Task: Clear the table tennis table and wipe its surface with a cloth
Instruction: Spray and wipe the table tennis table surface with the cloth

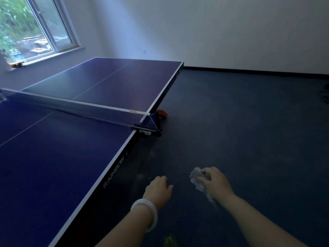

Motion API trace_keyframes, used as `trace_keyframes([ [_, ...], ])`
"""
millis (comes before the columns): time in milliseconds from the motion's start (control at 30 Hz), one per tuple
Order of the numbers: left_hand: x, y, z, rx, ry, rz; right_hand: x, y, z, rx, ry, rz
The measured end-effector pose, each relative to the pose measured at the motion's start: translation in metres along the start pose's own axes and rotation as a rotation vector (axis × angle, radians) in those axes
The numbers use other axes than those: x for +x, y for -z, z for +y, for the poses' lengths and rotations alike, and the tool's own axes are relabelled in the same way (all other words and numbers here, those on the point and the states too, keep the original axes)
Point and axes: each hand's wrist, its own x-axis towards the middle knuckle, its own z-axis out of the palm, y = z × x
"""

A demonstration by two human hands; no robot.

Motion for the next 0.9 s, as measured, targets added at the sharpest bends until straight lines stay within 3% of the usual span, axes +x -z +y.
trace_keyframes([
  [567,0.345,0.093,0.146,0.037,-0.038,0.018,0.345,0.116,0.051,0.056,-0.039,0.038],
  [900,0.457,0.124,0.175,-0.144,0.316,0.213,0.562,0.142,0.045,0.017,0.240,-0.254],
])
